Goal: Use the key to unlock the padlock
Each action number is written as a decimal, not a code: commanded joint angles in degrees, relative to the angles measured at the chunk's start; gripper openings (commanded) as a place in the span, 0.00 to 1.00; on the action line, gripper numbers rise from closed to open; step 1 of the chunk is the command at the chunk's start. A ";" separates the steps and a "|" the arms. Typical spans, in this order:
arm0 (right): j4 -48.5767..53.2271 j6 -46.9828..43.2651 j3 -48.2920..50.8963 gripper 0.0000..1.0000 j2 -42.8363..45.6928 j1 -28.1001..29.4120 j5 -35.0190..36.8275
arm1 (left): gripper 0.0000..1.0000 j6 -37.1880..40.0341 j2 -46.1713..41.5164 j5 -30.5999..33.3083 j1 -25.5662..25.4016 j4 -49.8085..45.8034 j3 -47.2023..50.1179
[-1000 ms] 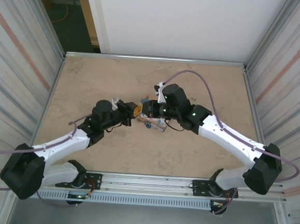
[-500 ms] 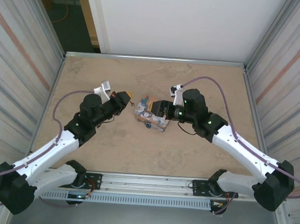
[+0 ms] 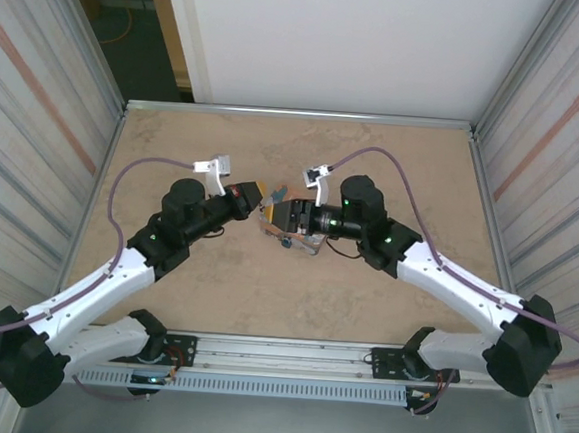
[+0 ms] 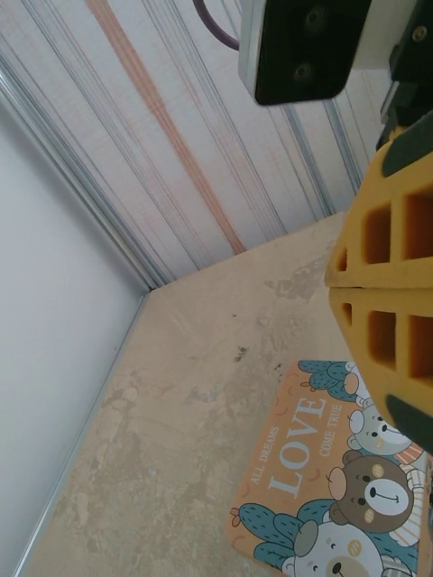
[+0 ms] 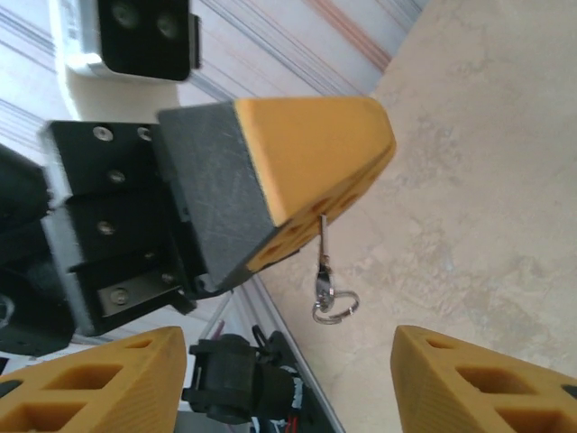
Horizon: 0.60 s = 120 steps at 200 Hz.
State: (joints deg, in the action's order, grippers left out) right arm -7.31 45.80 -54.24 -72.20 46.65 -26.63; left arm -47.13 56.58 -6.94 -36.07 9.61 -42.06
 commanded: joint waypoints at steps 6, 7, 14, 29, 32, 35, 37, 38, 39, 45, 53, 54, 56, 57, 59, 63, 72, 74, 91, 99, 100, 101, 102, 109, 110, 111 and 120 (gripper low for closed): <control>-1.74 0.30 -2.10 0.53 -1.11 0.70 0.83 | 0.00 1.42 -0.24 1.63 -0.22 0.33 -1.26; -1.74 0.32 -2.10 0.53 -1.15 0.75 0.90 | 0.00 1.42 -0.24 1.65 -0.22 0.37 -1.22; -1.83 0.46 -2.18 0.52 -1.48 0.89 1.19 | 0.00 1.34 -0.16 1.58 -0.22 0.54 -1.13; -2.17 0.73 -2.66 0.49 -2.36 1.25 1.34 | 0.00 1.17 -0.06 1.40 -0.28 0.59 -1.15; -2.18 0.77 -2.75 0.49 -2.53 1.35 1.32 | 0.00 1.20 -0.02 1.35 -0.24 0.59 -1.15; -2.18 0.84 -2.93 0.48 -2.69 1.40 1.43 | 0.00 1.17 0.02 1.40 -0.23 0.59 -1.14; -2.18 0.79 -2.97 0.48 -2.75 1.42 1.41 | 0.00 1.17 0.02 1.33 -0.27 0.59 -1.17; -2.18 0.79 -3.02 0.47 -2.80 1.42 1.45 | 0.00 1.17 0.02 1.32 -0.29 0.59 -1.17; -2.18 0.78 -3.04 0.47 -2.87 1.42 1.52 | 0.00 1.17 0.02 1.32 -0.30 0.59 -1.18; -2.18 0.78 -3.28 0.46 -3.09 1.52 1.57 | 0.00 1.17 0.02 1.29 -0.23 0.67 -1.08; -2.10 0.78 -3.50 0.45 -3.34 1.51 1.65 | 0.00 1.10 0.08 1.31 -0.28 0.76 -1.08; -2.10 0.78 -3.55 0.44 -3.41 1.56 1.66 | 0.00 1.09 0.10 1.27 -0.30 0.76 -1.04; -2.09 0.78 -3.63 0.44 -3.41 1.52 1.67 | 0.00 1.08 0.11 1.24 -0.26 0.76 -1.06; -2.09 0.78 -3.65 0.43 -3.44 1.52 1.71 | 0.00 1.08 0.11 1.23 -0.24 0.76 -1.03; -2.05 0.78 -3.74 0.43 -3.46 1.56 1.75 | 0.00 1.08 0.11 1.29 -0.29 0.76 -1.01; -2.01 0.78 -3.81 0.42 -3.56 1.54 1.88 | 0.00 1.05 0.11 1.27 -0.30 0.84 -1.00; -1.87 0.78 -3.93 0.41 -3.73 1.52 2.14 | 0.00 1.00 0.12 1.22 -0.30 0.94 -0.97; -1.77 0.74 -4.01 0.41 -3.75 1.56 2.16 | 0.00 0.95 0.11 1.20 -0.31 0.94 -1.00; -1.13 0.61 -4.30 0.39 -4.00 1.53 2.80 | 0.00 0.85 0.11 1.07 -0.27 1.11 -0.87; -1.04 0.61 -4.34 0.38 -4.09 1.53 2.98 | 0.00 0.82 0.11 1.09 -0.23 1.12 -0.91; -1.04 0.61 -4.36 0.38 -4.13 1.56 3.03 | 0.00 0.82 0.11 1.12 -0.27 1.16 -0.87; -1.04 0.61 -4.37 0.38 -4.19 1.54 3.05 | 0.00 0.82 0.11 1.13 -0.29 1.23 -0.85; -1.04 0.61 -4.38 0.38 -4.18 1.52 3.11 | 0.00 0.82 0.11 1.13 -0.30 1.22 -0.88; -0.87 0.61 -4.52 0.37 -4.26 1.57 3.29 | 0.00 0.74 0.11 1.06 -0.28 1.29 -0.82; -0.82 0.61 -4.54 0.37 -4.26 1.54 3.36 | 0.00 0.78 0.11 1.01 -0.30 1.29 -0.82; -0.80 0.61 -4.59 0.37 -4.26 1.52 3.44 | 0.00 0.80 0.11 1.02 -0.30 1.29 -0.83; -0.44 0.53 -4.86 0.36 -4.47 1.52 3.68 | 0.00 0.65 0.11 0.96 -0.22 1.29 -0.81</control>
State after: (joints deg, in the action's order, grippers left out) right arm -7.68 46.09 -56.71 -75.81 47.77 -24.49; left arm -47.16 56.60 -6.72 -36.07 9.61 -42.04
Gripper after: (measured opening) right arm 0.367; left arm 0.061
